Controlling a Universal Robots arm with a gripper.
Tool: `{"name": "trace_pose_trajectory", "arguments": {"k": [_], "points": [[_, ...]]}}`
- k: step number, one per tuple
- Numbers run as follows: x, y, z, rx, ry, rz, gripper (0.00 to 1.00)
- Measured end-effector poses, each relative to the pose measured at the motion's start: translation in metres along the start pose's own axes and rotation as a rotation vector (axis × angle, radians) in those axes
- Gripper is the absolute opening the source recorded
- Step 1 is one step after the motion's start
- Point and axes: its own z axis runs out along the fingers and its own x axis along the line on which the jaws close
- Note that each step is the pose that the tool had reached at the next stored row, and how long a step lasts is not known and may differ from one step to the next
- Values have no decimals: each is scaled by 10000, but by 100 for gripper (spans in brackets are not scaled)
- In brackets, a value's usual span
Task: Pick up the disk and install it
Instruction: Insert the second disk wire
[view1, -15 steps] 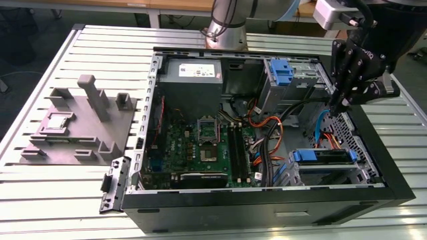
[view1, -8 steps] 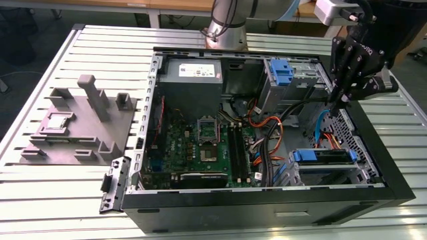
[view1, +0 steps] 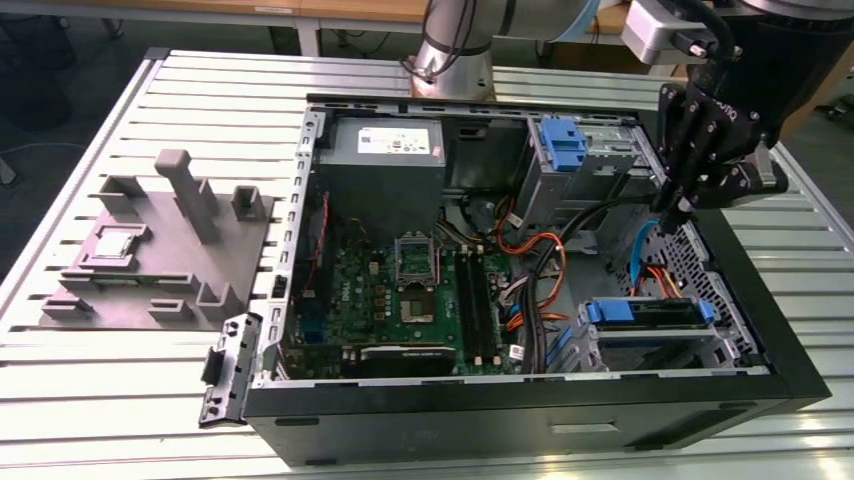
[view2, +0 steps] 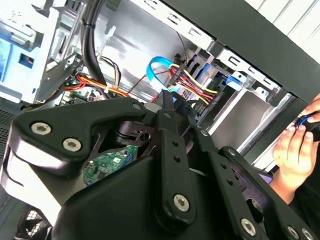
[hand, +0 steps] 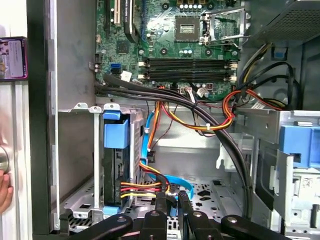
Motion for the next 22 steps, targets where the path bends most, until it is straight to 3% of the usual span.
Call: {"name": "trace_pose_trajectory", "arguments": {"k": [1, 5, 16, 20, 22], "points": [[0, 0, 2, -1, 40, -3, 24], [0, 1, 2, -1, 70, -5, 24], [-1, 1, 3, -1, 92, -6, 24], [0, -1, 3, -5, 388, -29, 24], [0, -2, 6, -5, 407, -28, 24]]}}
